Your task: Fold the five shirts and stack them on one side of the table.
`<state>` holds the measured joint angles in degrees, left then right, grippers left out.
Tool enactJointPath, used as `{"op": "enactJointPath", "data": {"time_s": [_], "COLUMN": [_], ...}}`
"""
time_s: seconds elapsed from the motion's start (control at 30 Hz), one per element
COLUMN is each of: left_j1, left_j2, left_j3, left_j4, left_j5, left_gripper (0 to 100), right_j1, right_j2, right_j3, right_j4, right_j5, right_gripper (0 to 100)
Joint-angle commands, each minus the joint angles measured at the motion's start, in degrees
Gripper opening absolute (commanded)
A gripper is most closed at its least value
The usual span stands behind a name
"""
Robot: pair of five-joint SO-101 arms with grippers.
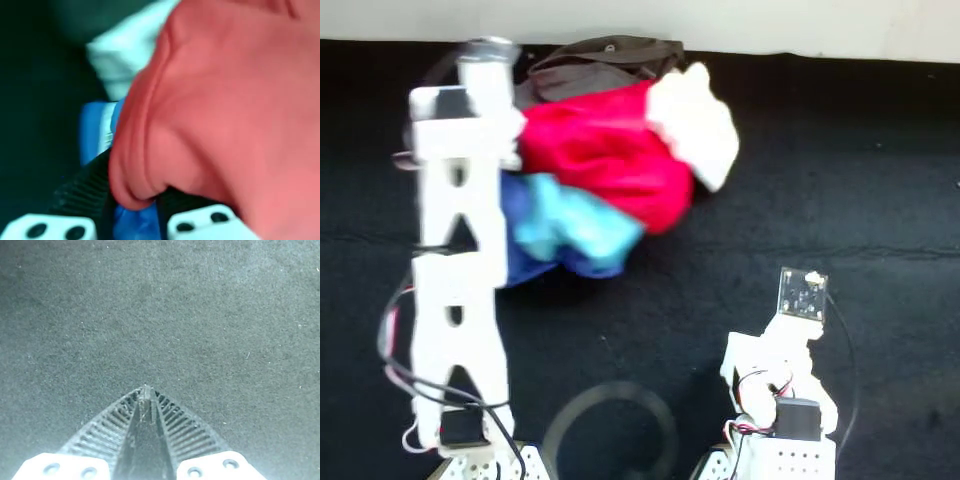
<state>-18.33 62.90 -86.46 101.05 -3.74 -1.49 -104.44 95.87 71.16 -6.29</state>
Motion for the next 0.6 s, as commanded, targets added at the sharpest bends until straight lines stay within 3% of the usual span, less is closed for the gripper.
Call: {"op": "enactJointPath", "data": {"time_s": [0.0,0.17,0.37,0.57], "left_j1": [-14.9,-31.6,-46.55,-51.82], "left_j2": [-8.31,-17.27,-20.35,-19.38], "left_j3": [-4.18,-4.0,-4.0,1.54], "left_j4": [0.26,0.26,0.18,0.18], "left_j5": [-2.11,-7.21,-13.54,-14.42], "left_gripper": [1,1,1,1], "right_j1": [-0.13,-0.13,-0.13,-0.13], "right_j2": [-0.48,-0.48,-0.48,-0.48], "right_j3": [7.16,7.16,7.16,7.16], "right_j4": [0.31,0.31,0.31,0.31], "right_j5": [-0.26,-0.26,-0.26,-0.26], "right_gripper": [0.6,0.6,0.6,0.6]}}
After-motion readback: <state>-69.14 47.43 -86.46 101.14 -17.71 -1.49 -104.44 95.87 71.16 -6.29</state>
